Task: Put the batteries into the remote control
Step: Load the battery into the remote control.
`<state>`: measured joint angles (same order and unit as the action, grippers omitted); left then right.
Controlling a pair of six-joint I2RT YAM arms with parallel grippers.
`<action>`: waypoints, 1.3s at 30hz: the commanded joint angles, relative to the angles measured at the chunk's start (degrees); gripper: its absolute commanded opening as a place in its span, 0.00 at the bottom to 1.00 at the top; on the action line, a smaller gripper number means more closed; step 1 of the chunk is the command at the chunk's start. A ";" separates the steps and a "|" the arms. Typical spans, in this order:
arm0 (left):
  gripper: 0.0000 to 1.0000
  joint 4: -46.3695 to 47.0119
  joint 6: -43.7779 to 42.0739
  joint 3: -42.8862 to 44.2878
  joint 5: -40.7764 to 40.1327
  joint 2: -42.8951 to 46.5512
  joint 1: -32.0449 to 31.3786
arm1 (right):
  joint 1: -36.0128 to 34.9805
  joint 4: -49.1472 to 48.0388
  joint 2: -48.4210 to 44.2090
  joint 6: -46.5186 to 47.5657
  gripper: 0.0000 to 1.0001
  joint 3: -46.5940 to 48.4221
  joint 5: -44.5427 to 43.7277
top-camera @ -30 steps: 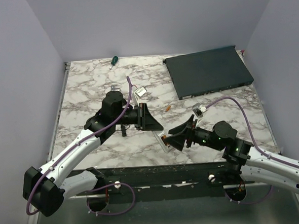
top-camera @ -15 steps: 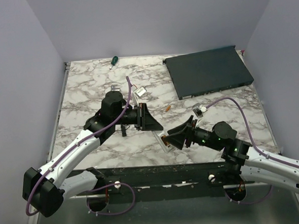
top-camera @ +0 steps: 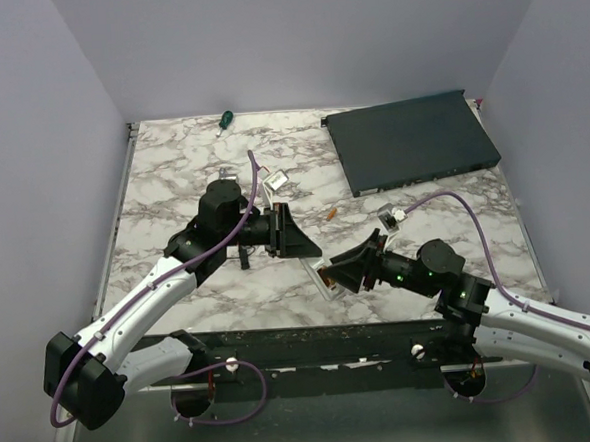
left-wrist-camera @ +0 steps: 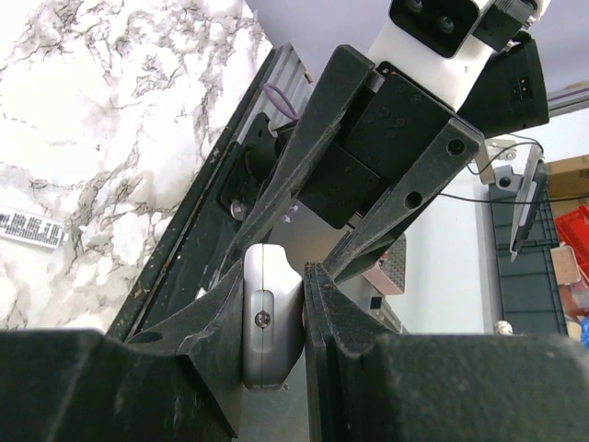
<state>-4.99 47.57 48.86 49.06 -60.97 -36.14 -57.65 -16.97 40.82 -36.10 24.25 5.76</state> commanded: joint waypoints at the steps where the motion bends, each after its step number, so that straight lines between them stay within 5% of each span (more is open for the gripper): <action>1: 0.00 2.09 -0.11 0.84 0.29 1.20 -0.16 | -0.10 -1.16 -0.64 -0.11 0.46 -0.96 -1.89; 9: 0.00 2.13 -0.08 0.97 0.31 1.25 -0.16 | -0.10 -0.06 -1.01 0.91 0.35 -0.74 -2.33; 18: 0.00 2.09 -0.09 1.24 0.33 1.23 -0.11 | -0.13 1.15 0.09 2.11 0.35 0.23 -1.92; 27: 0.00 2.33 -0.38 0.94 0.24 0.77 -0.15 | -0.14 1.59 -0.69 3.72 0.43 0.71 -1.90; 32: 0.00 3.67 -0.47 0.73 0.86 1.11 -0.16 | -0.10 1.38 0.11 4.79 0.71 1.60 0.32; 39: 0.00 3.68 -0.03 0.93 0.39 1.32 -0.16 | -0.16 0.83 2.93 5.07 0.77 3.06 3.15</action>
<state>-3.31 47.57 48.86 49.08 -60.95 -36.14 -57.65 -16.58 42.44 -31.92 25.04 7.11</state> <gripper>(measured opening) 0.265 0.765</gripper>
